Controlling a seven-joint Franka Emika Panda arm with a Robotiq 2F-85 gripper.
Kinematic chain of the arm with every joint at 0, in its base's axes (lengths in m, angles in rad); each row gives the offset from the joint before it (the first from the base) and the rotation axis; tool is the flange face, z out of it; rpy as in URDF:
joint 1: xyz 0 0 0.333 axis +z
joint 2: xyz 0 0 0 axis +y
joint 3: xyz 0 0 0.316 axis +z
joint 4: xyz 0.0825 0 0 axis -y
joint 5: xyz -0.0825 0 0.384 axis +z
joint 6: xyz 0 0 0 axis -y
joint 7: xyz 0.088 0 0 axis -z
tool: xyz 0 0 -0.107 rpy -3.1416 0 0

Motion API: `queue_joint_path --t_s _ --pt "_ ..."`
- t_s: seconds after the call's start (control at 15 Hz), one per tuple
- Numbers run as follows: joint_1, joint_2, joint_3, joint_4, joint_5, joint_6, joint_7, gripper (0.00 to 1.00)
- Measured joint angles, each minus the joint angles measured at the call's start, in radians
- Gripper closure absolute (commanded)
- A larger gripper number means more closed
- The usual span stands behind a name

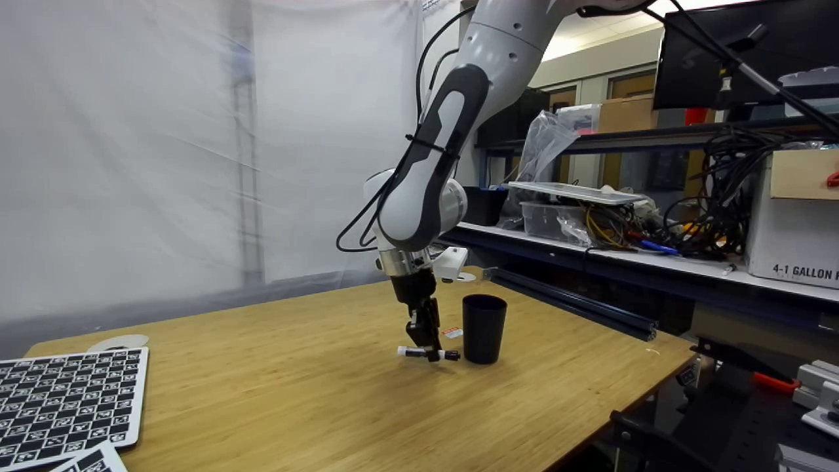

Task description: Put the marker inside the black cup

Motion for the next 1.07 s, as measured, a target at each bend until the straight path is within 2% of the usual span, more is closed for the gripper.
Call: queue_joint_path --t_s 0.53,1.07 --pt "0.001 -0.132 0.035 0.030 0.001 -0.165 0.000 0.95" --pt "0.028 -0.178 0.031 0.031 -0.053 -0.422 0.039 0.95"
